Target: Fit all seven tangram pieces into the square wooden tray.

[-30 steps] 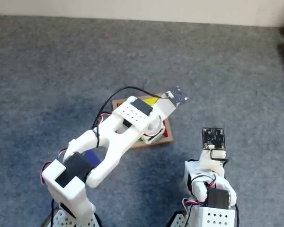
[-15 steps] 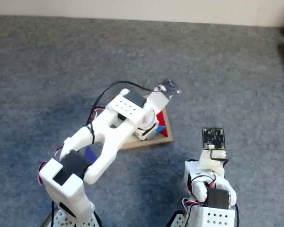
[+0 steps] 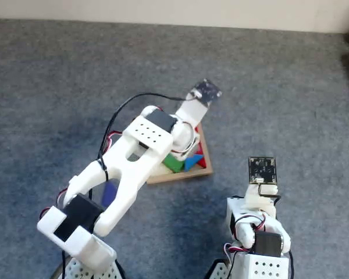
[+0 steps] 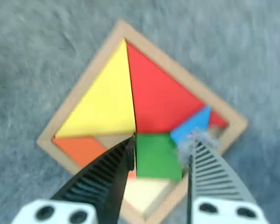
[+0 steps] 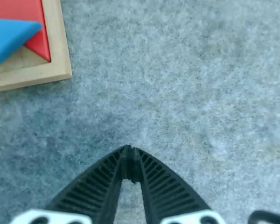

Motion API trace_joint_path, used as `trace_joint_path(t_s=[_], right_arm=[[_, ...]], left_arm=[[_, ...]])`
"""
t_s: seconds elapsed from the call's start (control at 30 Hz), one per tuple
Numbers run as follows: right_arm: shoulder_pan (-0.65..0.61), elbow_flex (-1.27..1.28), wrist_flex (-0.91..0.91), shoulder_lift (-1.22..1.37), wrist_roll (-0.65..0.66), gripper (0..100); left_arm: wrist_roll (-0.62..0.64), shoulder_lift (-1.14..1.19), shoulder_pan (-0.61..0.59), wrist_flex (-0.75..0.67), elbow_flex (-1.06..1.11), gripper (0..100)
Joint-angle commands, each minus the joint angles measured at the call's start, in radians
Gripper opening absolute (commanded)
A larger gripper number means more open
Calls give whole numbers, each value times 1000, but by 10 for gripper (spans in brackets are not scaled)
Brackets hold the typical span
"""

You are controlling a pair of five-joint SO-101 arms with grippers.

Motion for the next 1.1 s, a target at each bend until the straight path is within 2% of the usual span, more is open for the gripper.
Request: trace_joint_path(t_s=[0.0, 0.13, 0.3, 0.67, 0.93, 1.07], right_arm=[[10, 102, 7, -18, 11, 5], [10, 102, 7, -18, 11, 5], [10, 102, 7, -18, 11, 5], [10, 102, 7, -18, 11, 5], [10, 102, 7, -18, 11, 5], [10, 102, 7, -18, 11, 5]], left_arm=[[43, 19, -7, -123, -28, 190], [86, 130, 19, -195, -58, 193], [83, 216, 22, -149, -119, 193], [66, 219, 61, -15, -119, 190], [29, 213, 48, -11, -130, 189], [31, 136, 31, -11, -134, 189]])
